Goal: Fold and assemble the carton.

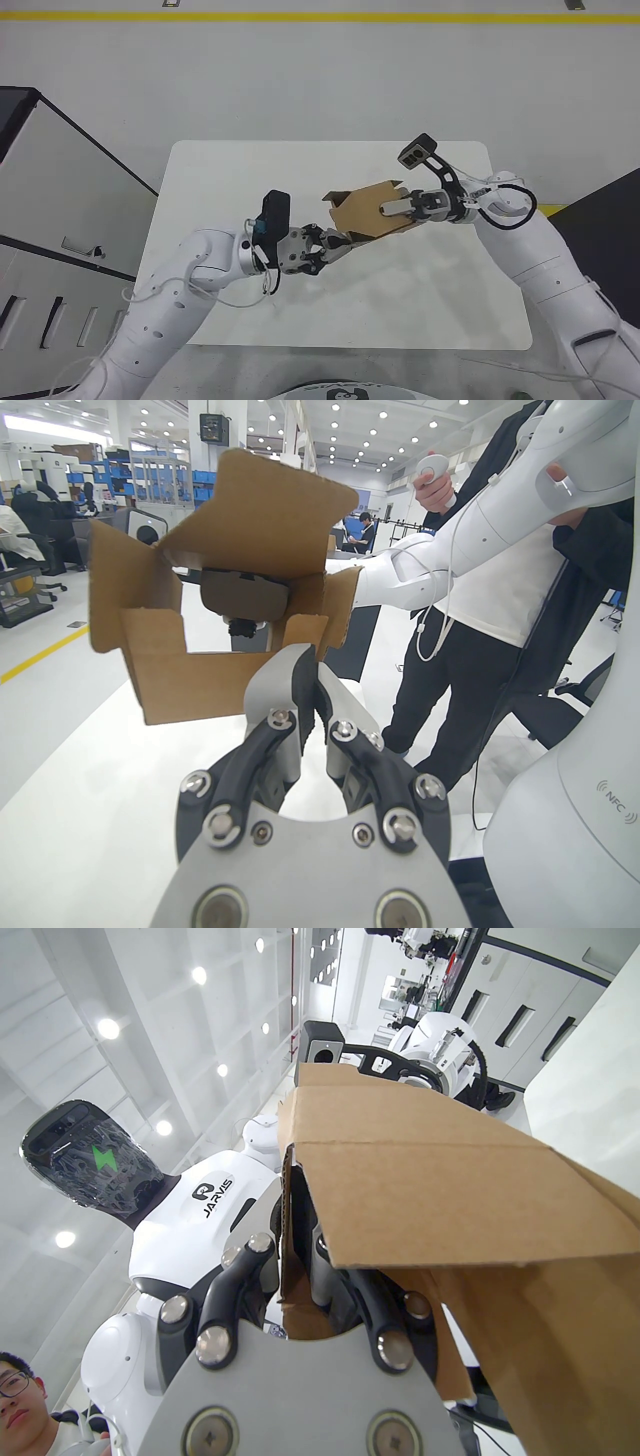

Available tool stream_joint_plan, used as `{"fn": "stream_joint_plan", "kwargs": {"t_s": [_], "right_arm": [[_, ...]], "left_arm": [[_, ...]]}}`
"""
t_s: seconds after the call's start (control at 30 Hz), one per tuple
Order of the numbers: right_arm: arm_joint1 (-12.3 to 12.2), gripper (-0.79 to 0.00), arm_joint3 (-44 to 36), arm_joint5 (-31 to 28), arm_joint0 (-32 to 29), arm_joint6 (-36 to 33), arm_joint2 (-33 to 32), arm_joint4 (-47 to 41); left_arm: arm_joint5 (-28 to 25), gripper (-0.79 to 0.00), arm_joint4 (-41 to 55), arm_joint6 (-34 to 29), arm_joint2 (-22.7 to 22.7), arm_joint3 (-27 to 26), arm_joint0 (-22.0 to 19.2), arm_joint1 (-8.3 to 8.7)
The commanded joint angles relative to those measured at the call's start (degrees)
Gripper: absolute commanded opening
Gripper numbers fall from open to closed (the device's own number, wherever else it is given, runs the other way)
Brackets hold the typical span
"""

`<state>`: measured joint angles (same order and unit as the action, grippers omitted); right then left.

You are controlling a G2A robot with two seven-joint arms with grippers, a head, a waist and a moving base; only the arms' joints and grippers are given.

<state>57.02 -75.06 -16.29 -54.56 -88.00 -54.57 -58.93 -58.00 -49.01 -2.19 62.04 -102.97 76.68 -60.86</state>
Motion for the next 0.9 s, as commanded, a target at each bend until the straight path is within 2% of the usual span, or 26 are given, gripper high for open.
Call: {"fn": "stream_joint_plan", "kwargs": {"t_s": [0.0, 0.87], "right_arm": [[-0.1, -0.785, 0.2, 0.0, 0.2, 0.0, 0.4, -0.1], [-0.9, -0.785, 2.1, 0.0, 1.7, 0.0, 1.5, -1.9]], "left_arm": [[0.0, -0.785, 0.1, -0.1, -0.3, -0.1, -0.2, 0.1], [0.0, -0.785, 1.5, 0.6, -2.8, 1.5, -3.3, 2.1]]}}
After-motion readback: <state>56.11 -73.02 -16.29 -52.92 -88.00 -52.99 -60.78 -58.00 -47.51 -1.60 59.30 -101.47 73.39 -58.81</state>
